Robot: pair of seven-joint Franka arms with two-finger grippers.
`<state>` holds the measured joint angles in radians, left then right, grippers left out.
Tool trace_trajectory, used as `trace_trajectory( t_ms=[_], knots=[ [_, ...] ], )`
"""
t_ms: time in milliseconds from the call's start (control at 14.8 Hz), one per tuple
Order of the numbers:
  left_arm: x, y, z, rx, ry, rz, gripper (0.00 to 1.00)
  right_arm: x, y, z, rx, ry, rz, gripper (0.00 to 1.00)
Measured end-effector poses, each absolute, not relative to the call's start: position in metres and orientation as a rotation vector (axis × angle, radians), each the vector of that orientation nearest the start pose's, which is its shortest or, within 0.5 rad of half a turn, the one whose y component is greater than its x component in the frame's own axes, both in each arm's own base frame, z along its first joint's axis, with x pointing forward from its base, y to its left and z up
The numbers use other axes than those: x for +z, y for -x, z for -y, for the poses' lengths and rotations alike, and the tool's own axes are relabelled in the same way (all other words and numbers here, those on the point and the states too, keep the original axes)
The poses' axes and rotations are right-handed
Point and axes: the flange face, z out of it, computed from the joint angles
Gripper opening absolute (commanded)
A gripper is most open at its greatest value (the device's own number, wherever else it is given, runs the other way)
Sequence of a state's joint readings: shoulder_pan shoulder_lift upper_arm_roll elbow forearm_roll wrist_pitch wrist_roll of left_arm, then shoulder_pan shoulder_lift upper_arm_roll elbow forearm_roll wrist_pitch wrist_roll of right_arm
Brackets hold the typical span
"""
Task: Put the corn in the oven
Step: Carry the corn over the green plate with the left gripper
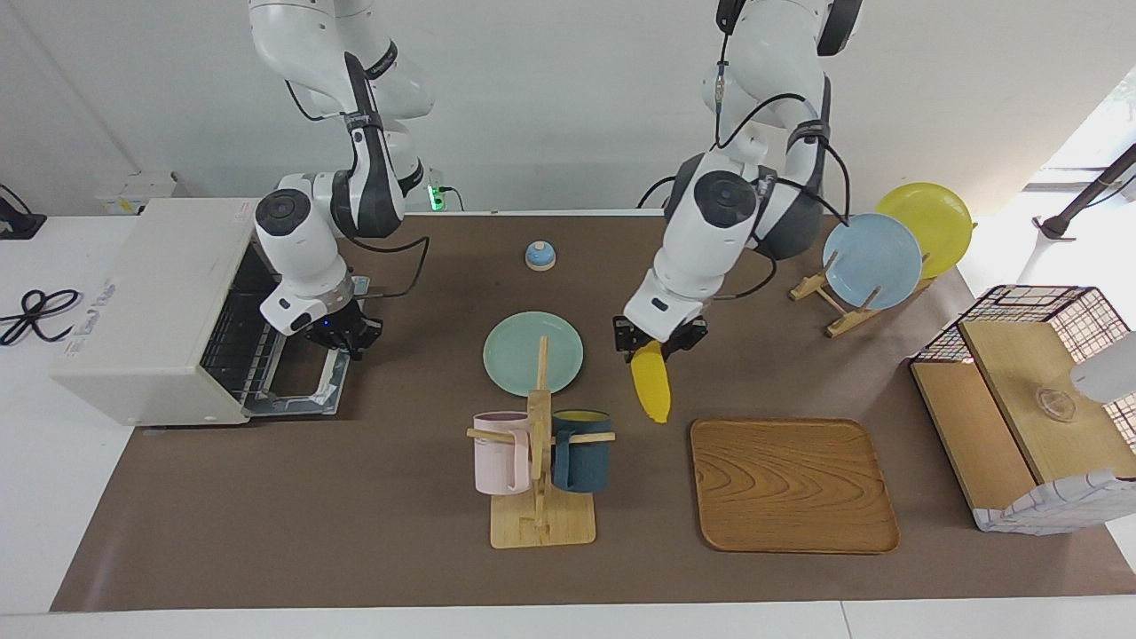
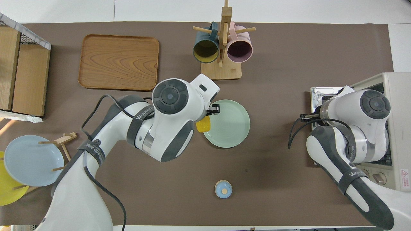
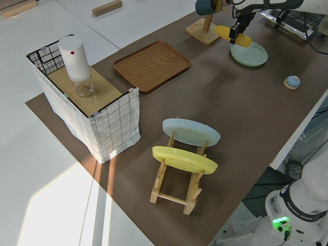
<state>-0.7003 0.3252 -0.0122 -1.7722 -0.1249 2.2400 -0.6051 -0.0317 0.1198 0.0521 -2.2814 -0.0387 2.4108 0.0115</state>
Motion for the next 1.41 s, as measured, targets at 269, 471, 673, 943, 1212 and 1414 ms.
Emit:
trace_trajectory(
  t_ms=[269,471,673,943,1212,1414],
  knots=[
    [0.358,-0.459,0.471,-0.104,3.330,-0.069,0.00,0.302,-0.528,-0.011,-0.020,3.160,0.058,0.00],
    [0.338,-0.458,0.479,-0.118,3.335,-0.074,0.00,0.301,-0.527,-0.010,-0.022,3.160,0.058,0.00],
    [0.331,-0.456,0.483,-0.125,3.336,-0.080,0.00,0.301,-0.527,-0.010,-0.022,3.152,0.036,0.00],
    [0.331,-0.454,0.485,-0.125,3.336,-0.088,0.60,0.297,-0.523,-0.015,-0.004,3.122,-0.005,0.00],
    [0.330,-0.454,0.485,-0.120,3.334,-0.089,1.00,0.302,-0.524,-0.038,-0.019,3.112,0.002,0.00],
    [0.330,-0.454,0.484,-0.118,3.332,-0.087,1.00,0.322,-0.531,-0.051,0.017,3.112,-0.016,0.00]
  ],
)
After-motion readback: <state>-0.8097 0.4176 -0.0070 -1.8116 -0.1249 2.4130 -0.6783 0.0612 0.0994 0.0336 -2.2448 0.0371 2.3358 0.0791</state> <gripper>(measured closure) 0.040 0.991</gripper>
